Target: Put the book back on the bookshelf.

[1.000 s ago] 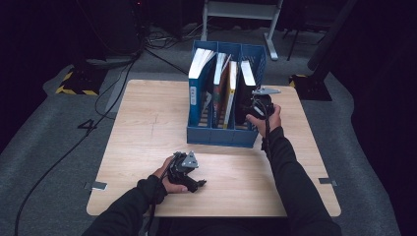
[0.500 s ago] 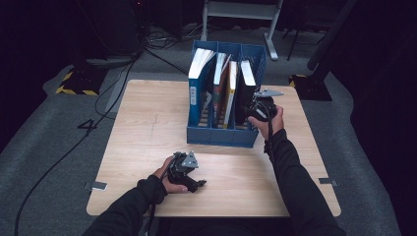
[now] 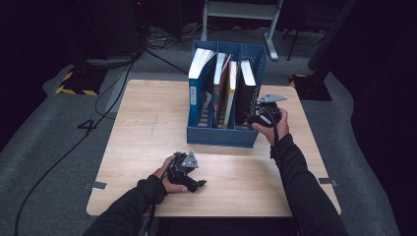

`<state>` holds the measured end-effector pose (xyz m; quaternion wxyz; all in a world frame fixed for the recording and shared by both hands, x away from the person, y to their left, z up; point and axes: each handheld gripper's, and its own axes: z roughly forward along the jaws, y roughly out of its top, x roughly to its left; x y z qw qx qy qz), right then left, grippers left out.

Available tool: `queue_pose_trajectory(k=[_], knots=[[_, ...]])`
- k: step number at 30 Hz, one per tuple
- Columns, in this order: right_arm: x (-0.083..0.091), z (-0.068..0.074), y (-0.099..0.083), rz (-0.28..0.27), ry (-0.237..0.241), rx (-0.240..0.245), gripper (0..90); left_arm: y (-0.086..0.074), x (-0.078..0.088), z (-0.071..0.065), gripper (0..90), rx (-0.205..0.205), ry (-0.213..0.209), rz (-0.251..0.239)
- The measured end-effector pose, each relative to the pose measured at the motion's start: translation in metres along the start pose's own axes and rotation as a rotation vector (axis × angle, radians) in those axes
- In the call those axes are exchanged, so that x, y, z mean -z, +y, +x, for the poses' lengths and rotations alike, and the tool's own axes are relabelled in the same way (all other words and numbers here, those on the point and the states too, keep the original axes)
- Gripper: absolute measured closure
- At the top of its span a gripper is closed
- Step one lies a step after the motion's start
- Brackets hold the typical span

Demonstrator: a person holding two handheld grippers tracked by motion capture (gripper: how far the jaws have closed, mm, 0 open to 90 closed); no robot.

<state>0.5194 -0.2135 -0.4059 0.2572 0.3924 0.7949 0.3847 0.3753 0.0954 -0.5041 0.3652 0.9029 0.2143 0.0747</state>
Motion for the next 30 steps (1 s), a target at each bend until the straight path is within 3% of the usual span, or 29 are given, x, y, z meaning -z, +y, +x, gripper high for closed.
queue_pose_trajectory(k=[12, 30], knots=[[0.018, 0.004, -0.008, 0.030, 0.002, 0.096, 32.0, 0.000, 0.000, 0.000, 14.8, 0.000, -0.001, -0.002], [0.062, -0.003, -0.035, 0.038, 0.001, 0.160, 31.4, 0.000, 0.000, 0.000, 14.8, 0.001, 0.000, -0.001]])
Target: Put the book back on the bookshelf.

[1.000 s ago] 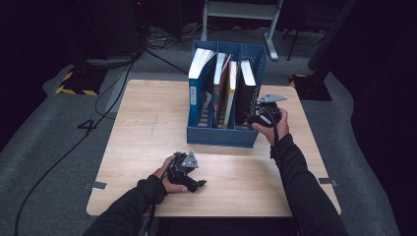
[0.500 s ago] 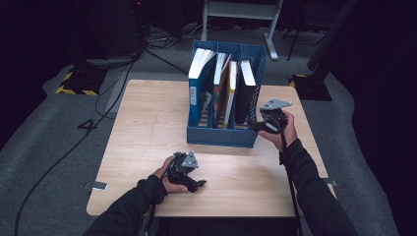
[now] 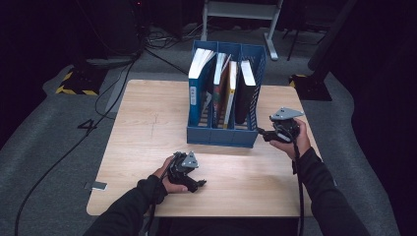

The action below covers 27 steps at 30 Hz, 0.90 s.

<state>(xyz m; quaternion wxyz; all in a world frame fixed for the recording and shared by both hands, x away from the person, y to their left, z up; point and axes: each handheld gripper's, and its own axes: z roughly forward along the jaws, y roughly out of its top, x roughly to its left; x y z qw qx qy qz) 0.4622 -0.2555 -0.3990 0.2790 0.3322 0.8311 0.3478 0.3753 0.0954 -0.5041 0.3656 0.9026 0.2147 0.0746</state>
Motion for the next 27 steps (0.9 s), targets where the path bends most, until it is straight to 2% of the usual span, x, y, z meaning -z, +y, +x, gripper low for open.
queue_pose_trajectory(k=[12, 20, 27], knots=[[0.019, 0.005, -0.028, 0.032, 0.019, 0.045, 30.7, 0.000, 0.000, 0.000, 14.8, -0.001, 0.000, -0.001], [0.027, 0.014, -0.047, 0.048, 0.037, 0.067, 30.5, 0.000, 0.000, 0.000, 14.8, -0.001, 0.000, -0.001], [0.033, 0.019, -0.072, 0.071, 0.050, 0.058, 30.2, 0.000, 0.000, 0.000, 14.8, 0.000, 0.001, -0.001]])
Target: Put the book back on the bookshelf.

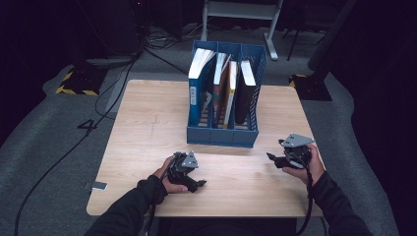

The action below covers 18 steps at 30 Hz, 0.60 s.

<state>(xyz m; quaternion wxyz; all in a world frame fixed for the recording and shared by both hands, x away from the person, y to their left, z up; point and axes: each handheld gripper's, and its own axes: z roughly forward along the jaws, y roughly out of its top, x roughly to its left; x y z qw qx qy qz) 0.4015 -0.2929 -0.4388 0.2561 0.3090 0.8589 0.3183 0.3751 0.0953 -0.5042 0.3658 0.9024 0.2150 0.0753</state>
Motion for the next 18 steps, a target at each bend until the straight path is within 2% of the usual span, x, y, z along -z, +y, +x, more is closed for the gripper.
queue_pose_trajectory(k=[6, 11, 18], knots=[[0.005, 0.004, -0.019, 0.008, 0.003, -0.007, 30.4, 0.000, 0.000, 0.000, 14.9, 0.002, 0.000, 0.000], [0.007, 0.007, -0.036, 0.037, 0.008, 0.003, 29.9, 0.000, 0.000, -0.001, 14.9, 0.004, 0.004, 0.001], [0.012, 0.004, -0.062, 0.057, 0.024, -0.007, 29.9, 0.000, 0.001, -0.001, 15.1, 0.004, 0.008, 0.002]])
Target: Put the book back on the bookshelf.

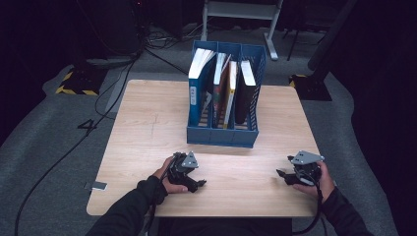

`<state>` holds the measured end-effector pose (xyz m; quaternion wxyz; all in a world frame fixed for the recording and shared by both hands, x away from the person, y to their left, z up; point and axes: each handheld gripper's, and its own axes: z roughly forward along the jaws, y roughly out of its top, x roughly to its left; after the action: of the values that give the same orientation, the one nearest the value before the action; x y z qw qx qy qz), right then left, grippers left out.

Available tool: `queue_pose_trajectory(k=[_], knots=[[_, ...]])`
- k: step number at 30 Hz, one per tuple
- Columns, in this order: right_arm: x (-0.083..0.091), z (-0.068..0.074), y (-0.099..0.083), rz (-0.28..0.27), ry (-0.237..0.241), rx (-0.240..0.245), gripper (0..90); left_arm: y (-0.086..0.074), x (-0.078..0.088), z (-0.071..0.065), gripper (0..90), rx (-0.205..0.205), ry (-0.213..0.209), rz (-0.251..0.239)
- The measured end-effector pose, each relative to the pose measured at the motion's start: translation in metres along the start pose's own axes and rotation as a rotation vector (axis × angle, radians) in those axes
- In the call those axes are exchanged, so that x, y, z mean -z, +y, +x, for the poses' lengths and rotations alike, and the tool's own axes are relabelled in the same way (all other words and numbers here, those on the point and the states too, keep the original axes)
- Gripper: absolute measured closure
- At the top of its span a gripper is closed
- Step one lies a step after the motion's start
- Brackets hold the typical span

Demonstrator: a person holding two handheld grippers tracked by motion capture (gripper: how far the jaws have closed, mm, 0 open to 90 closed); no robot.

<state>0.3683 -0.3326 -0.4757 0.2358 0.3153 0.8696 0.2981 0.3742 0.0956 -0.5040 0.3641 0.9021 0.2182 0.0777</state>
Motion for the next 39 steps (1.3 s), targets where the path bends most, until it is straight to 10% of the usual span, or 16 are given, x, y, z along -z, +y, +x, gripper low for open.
queue_pose_trajectory(k=[22, 39], knots=[[0.019, -0.018, -0.068, -0.072, 0.064, -0.245, 22.9, 0.000, 0.000, 0.000, 15.1, 0.001, -0.001, -0.001], [0.018, -0.020, -0.068, -0.072, 0.068, -0.241, 22.0, -0.001, 0.001, -0.001, 15.1, 0.002, 0.006, 0.001]])
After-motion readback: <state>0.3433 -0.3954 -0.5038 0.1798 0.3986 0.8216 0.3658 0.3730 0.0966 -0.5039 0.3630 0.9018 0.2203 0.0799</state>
